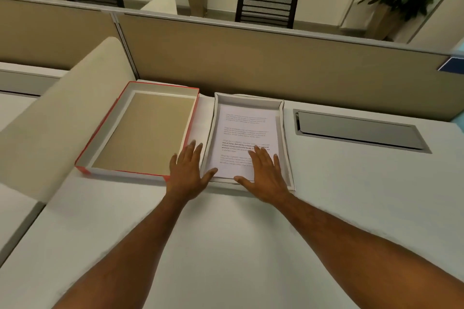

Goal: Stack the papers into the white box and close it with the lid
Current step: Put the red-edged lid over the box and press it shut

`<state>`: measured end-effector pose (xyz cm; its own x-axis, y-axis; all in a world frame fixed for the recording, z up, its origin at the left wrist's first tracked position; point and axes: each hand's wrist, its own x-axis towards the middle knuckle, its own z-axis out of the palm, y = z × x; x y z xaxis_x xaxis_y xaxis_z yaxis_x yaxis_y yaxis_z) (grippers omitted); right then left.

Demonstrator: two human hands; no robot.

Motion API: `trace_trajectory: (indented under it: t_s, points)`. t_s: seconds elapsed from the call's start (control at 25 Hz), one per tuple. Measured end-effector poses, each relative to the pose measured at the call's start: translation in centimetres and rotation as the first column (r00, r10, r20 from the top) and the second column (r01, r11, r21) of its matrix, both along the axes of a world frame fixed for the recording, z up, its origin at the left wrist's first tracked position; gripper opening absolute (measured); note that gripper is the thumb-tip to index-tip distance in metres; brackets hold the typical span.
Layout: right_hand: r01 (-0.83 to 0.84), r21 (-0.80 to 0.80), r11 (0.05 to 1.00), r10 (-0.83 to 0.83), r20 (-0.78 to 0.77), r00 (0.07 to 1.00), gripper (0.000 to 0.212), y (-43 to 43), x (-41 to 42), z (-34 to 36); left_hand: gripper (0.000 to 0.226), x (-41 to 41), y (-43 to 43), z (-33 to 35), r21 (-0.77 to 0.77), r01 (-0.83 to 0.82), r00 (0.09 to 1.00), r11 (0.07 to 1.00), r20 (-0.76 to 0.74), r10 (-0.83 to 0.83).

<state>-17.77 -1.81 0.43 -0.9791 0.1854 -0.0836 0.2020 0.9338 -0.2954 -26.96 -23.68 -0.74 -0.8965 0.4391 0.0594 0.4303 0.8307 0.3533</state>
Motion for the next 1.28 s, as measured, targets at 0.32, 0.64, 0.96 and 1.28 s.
trace_trajectory:
  t_s: [0.32,0.64,0.96,1.28]
  points:
    - [-0.118,0.092,0.989,0.122,-0.035,0.992,0.091,-5.9,1.1,-2.6,0.103,0.7,-8.8,-0.8,-0.082,-0.248,0.968,0.965,0.03,0.251]
    - [-0.186,-0.204,0.961,0.169,-0.099,0.981,0.099,-13.1,-5.2,-0.3,0.104,-3.9,-16.3,0.5,0.1,-0.617,0.786,0.78,0.106,0.609]
    - [0.129,-0.681,0.721,-0.061,0.123,0.991,0.112,-18.4,-10.0,0.9,0.127,-5.9,-20.7,-1.5,0.25,-0.753,0.652,0.608,0.399,0.644]
    - [0.208,-0.753,0.624,-0.112,0.178,0.978,0.092,-18.4,-10.8,-0.1,0.12,-6.7,-19.2,-2.1,0.479,-0.74,0.67,0.472,0.472,0.572]
